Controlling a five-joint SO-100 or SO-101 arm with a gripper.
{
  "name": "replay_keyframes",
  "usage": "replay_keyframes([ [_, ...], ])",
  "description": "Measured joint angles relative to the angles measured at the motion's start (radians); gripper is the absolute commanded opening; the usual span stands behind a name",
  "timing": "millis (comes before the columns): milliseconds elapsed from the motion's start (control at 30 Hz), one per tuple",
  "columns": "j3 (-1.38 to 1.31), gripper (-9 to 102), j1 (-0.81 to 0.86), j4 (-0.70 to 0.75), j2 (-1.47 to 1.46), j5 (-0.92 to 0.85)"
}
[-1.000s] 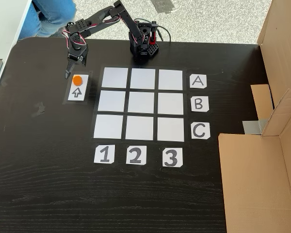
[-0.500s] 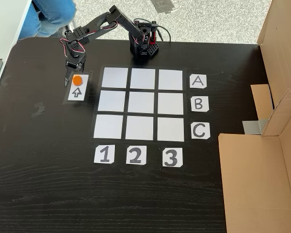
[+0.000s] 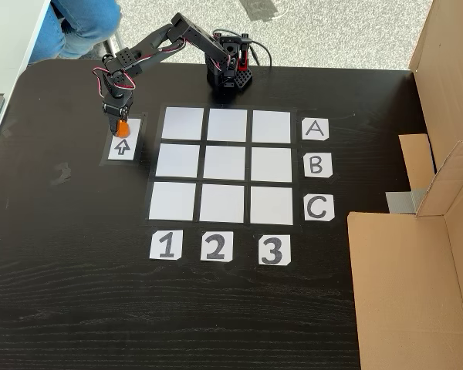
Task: Pick up the round, orange token and place it in the grid on square A3.
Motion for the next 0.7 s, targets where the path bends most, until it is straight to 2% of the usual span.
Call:
replay_keyframes([
  [433,0.012,-1,0.002,-0.015,0.008,-0.012],
  [700,0.095,-1,0.005,-0.032,0.095,-0.078],
])
